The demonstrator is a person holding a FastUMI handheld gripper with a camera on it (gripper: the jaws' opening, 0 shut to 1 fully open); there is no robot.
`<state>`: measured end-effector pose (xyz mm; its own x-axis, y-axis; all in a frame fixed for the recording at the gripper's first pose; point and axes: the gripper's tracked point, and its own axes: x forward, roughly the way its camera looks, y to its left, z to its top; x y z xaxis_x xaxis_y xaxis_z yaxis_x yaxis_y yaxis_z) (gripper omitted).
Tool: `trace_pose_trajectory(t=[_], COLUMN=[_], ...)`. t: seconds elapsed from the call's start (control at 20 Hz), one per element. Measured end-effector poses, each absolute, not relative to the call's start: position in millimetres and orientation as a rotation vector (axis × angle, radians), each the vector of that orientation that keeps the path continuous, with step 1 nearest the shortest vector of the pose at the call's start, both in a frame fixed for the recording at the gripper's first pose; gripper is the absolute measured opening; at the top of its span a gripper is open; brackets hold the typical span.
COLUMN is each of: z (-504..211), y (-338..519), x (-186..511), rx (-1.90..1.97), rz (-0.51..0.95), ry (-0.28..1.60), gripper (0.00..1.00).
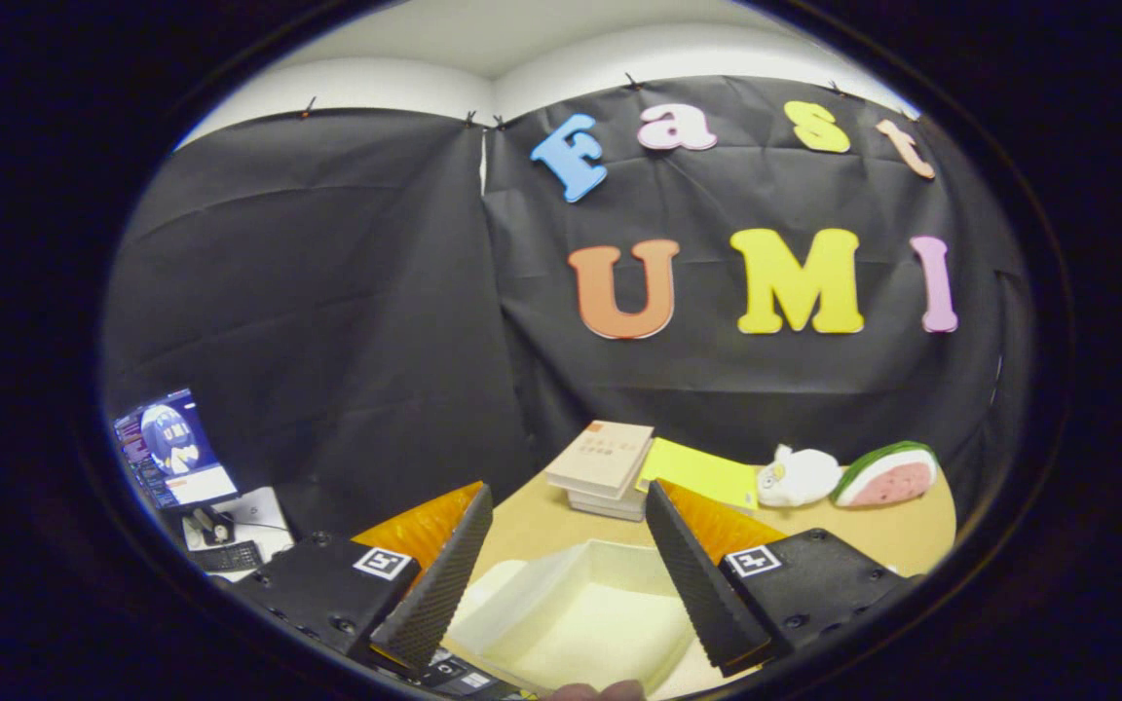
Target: Open the storage box then place both shoes into the box .Put the left shoe in first, then the right shoe, with the right side of both shoes facing outward in a uniform manner.
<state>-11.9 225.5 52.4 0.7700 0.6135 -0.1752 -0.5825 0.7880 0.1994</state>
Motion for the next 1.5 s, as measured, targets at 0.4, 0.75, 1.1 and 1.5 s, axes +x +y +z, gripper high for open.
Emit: trace_pose_trajectory(t=[0.4,0.75,1.1,1.5], z=[6.8,-50.0,-134.0,-235.0], y=[76.2,-27.1,-56.1,-48.2], x=[10.7,17.7,35.9,63.2], rx=[0.107,0.058,0.055,0.116], rz=[0.323,0.155,0.205,0.302], ry=[0.283,0.376,0.593,0.881], gripper=[1.00,1.00,1.00,1.00])
